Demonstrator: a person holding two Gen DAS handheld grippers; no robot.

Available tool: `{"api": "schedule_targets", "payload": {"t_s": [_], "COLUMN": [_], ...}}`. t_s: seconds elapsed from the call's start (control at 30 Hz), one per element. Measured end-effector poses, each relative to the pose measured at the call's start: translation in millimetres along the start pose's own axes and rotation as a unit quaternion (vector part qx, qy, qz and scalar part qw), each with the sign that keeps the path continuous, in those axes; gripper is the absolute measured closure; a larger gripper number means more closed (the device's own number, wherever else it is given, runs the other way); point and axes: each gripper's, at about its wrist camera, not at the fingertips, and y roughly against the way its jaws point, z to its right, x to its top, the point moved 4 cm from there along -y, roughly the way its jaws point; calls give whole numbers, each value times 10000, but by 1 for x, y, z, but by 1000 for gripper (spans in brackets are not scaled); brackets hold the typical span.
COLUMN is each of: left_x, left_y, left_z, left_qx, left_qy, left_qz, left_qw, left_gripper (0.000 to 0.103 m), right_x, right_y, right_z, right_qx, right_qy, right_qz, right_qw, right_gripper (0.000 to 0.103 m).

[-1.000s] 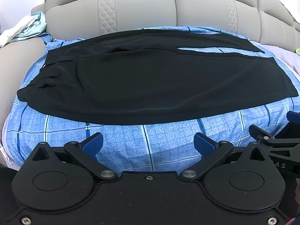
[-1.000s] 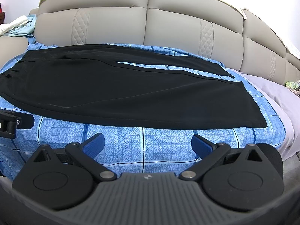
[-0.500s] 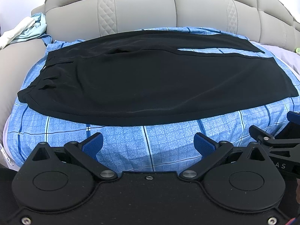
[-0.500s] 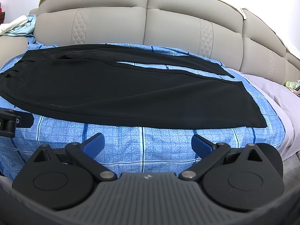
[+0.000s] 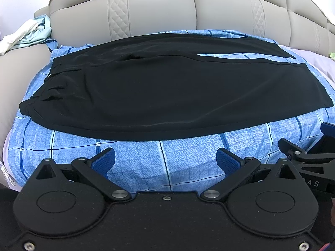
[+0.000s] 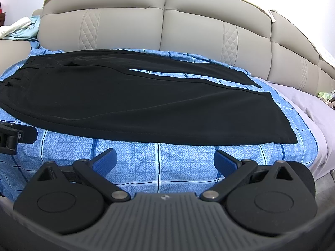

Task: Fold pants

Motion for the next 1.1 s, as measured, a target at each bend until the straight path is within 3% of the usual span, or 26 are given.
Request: {"api": "schedule_targets", "payload": {"t_s": [0.93, 1.1], "left_x": [3, 10], "left_y": [-7, -30], "left_z": [-3, -10], "left_qx": [64, -163], "left_qy": [-92, -116], "left_qz": [66, -59], "left_qw": [9999, 9998], "left_gripper": [0, 0], "right_x": [1, 6], "right_y": [-5, -15], "right_z": [0, 0], "right_qx": [-63, -36], "right_qy": [61, 72], "right_qz": [-59, -39], "right_qw": [9999, 10000], "right_gripper": [0, 0]}}
